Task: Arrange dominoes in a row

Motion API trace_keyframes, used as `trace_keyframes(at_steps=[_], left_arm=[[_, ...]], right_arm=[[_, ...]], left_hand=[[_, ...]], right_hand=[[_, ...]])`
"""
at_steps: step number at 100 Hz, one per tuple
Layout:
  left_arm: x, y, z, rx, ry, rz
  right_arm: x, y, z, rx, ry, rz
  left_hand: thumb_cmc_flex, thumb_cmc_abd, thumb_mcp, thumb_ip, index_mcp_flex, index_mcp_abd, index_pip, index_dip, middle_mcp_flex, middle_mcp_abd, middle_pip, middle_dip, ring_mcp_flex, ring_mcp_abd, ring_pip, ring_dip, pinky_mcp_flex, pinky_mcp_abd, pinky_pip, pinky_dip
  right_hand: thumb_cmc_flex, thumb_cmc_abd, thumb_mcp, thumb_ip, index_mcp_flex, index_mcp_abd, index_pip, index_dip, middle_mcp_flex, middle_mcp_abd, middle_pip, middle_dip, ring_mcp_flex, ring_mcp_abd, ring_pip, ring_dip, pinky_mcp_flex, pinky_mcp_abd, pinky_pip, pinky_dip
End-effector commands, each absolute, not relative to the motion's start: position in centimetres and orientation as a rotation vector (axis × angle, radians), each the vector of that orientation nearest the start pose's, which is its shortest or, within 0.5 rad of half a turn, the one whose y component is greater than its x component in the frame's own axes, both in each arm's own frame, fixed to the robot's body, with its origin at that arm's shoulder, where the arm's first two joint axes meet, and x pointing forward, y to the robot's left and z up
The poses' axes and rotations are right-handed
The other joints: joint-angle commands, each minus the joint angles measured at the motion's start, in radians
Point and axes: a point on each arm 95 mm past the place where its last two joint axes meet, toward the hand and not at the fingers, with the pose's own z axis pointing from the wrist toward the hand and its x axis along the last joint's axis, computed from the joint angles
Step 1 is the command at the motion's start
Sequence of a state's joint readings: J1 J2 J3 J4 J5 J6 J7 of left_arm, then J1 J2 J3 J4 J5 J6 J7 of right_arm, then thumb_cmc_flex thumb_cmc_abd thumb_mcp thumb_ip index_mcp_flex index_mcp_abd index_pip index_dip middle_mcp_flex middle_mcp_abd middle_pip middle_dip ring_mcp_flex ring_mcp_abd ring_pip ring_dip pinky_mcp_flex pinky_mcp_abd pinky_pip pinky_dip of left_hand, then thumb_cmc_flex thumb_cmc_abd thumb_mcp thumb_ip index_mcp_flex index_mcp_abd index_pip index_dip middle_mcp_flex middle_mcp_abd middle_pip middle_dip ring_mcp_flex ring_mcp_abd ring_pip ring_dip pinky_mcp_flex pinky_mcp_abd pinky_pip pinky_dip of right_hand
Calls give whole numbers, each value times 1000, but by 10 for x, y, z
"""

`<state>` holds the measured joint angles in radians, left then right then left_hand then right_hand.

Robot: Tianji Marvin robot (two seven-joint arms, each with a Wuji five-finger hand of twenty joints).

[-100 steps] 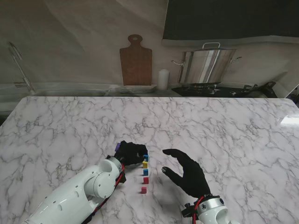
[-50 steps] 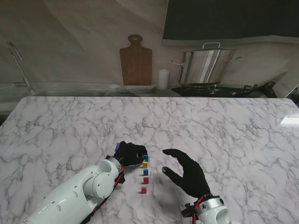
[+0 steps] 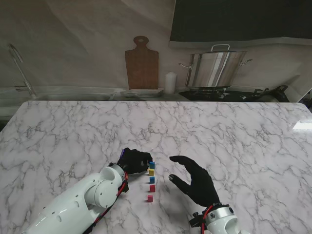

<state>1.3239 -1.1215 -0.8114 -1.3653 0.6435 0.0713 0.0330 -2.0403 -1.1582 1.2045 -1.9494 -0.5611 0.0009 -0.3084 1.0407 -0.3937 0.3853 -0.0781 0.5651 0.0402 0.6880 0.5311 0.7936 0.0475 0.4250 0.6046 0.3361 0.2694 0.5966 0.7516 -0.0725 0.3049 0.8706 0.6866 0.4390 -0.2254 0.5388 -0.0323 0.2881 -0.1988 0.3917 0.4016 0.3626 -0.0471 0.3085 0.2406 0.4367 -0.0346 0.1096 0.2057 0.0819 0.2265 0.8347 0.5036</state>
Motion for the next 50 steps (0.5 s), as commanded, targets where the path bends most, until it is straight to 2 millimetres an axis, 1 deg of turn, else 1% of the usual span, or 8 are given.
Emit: trace_keyframes(at_steps=[1, 8, 16, 18, 23, 38, 50], left_arm=[[409, -83, -387, -1501, 1683, -1559], [408, -82, -386, -1498, 1685, -1557], [408, -80, -386, -1496, 1687, -1553], [408, -80, -385, -1495, 1687, -1552], [408, -79, -385, -1495, 1687, -1551], [406, -75, -384, -1490, 1690, -1545], [405, -71, -382, -1487, 1690, -1536]], right_arm=[[255, 53, -328, -2199, -1228, -2426], [255, 53, -328, -2198, -1228, -2425], [255, 54, -328, -2197, -1229, -2425], [255, 54, -328, -2197, -1230, -2425], [255, 54, -328, -2197, -1231, -2425], [255, 54, -328, -2195, -1233, -2424], [255, 54, -328, -2194, -1235, -2424]], left_hand=[[-6, -40, 28, 8, 8, -10, -3, -13, -31, -1, 16, -10, -19, 12, -8, 4, -23, 2, -16, 24], [-9, -40, 30, 7, 8, -11, -6, -13, -34, -2, 16, -11, -19, 12, -9, 4, -23, 2, -17, 24], [-9, -40, 36, 7, 7, -10, -9, -13, -37, -1, 17, -13, -21, 12, -10, 3, -23, 1, -19, 23], [-12, -40, 36, 7, 7, -11, -11, -14, -39, 0, 18, -14, -21, 12, -10, 3, -23, 1, -20, 23], [-13, -40, 39, 6, 6, -10, -14, -14, -42, -1, 19, -15, -23, 11, -11, 3, -24, 1, -22, 23], [-26, -35, 46, 5, 0, -6, -27, -16, -57, 1, 21, -23, -30, 12, -15, 2, -24, -1, -28, 21], [-36, -29, 54, 5, -6, -2, -42, -18, -76, 4, 25, -35, -38, 12, -20, 0, -25, -1, -37, 18]], right_hand=[[-17, -25, 16, 8, 1, -10, 8, -1, -2, 4, 18, 5, 13, 5, 20, 9, 4, 2, 17, 14], [-16, -25, 17, 8, 1, -10, 8, -1, -1, 0, 18, 5, 12, 4, 20, 8, 4, 2, 17, 14], [-17, -25, 17, 8, 1, -10, 8, -1, -1, 3, 18, 5, 12, 5, 20, 9, 4, 2, 17, 14], [-17, -25, 17, 8, 1, -10, 8, -1, -1, -2, 18, 5, 12, 4, 20, 8, 4, 2, 17, 14], [-16, -26, 17, 8, 1, -9, 8, -1, -1, 4, 18, 5, 12, 4, 19, 8, 3, 3, 17, 14], [-17, -26, 18, 8, 1, -11, 7, -1, -1, -2, 18, 5, 11, 5, 19, 8, 4, 2, 17, 14], [-17, -26, 17, 8, 1, -10, 7, -1, -2, 2, 17, 5, 11, 4, 19, 8, 3, 2, 17, 14]])
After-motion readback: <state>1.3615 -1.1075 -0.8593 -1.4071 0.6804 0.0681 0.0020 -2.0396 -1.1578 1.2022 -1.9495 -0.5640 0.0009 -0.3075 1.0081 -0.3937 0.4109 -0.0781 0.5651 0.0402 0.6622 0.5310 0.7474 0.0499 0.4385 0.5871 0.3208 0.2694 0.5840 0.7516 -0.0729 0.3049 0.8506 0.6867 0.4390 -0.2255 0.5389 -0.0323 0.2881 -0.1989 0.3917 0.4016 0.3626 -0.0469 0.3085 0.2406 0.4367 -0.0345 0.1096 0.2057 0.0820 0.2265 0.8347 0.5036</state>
